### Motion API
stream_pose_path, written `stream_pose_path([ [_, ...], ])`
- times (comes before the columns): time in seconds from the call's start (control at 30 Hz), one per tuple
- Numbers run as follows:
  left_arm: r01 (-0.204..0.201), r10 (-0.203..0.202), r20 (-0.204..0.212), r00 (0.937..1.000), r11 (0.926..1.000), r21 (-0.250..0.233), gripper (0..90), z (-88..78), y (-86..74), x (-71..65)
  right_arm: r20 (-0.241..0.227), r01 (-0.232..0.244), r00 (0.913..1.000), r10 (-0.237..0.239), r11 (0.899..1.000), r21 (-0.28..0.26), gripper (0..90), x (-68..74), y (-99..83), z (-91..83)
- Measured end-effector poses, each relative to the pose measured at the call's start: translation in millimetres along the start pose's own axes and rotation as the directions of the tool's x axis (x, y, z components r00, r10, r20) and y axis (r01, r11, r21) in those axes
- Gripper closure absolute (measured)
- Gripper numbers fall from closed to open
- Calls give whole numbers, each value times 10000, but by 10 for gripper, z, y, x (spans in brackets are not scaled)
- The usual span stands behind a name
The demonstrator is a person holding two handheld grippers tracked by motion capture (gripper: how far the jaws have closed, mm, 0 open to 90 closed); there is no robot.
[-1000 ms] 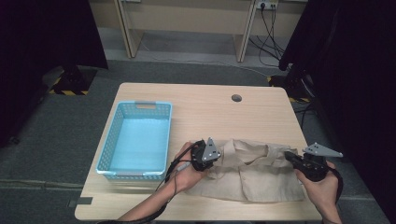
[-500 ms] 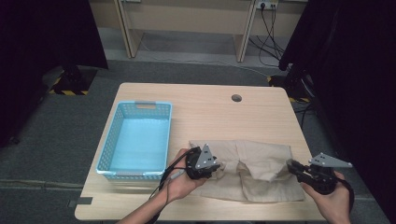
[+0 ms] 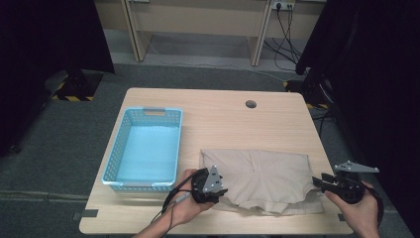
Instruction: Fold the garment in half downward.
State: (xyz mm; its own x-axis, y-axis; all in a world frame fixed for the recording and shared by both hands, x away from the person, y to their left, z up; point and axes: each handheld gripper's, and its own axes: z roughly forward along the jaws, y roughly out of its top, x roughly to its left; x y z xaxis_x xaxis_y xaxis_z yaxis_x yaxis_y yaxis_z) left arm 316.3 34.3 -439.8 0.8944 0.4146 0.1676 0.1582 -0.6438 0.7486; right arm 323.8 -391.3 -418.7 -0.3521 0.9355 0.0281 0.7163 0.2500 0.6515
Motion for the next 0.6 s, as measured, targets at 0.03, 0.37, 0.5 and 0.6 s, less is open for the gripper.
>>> stream_pose_path([
  [0.03,37,-38,11,10000,10000,78,542,13,-23,-9,-17,-191,9998,191,9996,217,565,-23,-8,56],
  [0.37,90,-73,-193,9998,9959,899,504,87,-143,-38,122,-613,9981,603,9923,1081,554,-75,-75,307],
  [0.5,84,-68,-135,9999,9933,1154,520,124,-156,-46,147,-625,9980,613,9914,1148,552,-72,-90,362],
  [0.6,53,-40,-102,9999,9915,1300,535,149,-159,-52,163,-602,9981,588,9923,1080,566,-60,-89,370],
])
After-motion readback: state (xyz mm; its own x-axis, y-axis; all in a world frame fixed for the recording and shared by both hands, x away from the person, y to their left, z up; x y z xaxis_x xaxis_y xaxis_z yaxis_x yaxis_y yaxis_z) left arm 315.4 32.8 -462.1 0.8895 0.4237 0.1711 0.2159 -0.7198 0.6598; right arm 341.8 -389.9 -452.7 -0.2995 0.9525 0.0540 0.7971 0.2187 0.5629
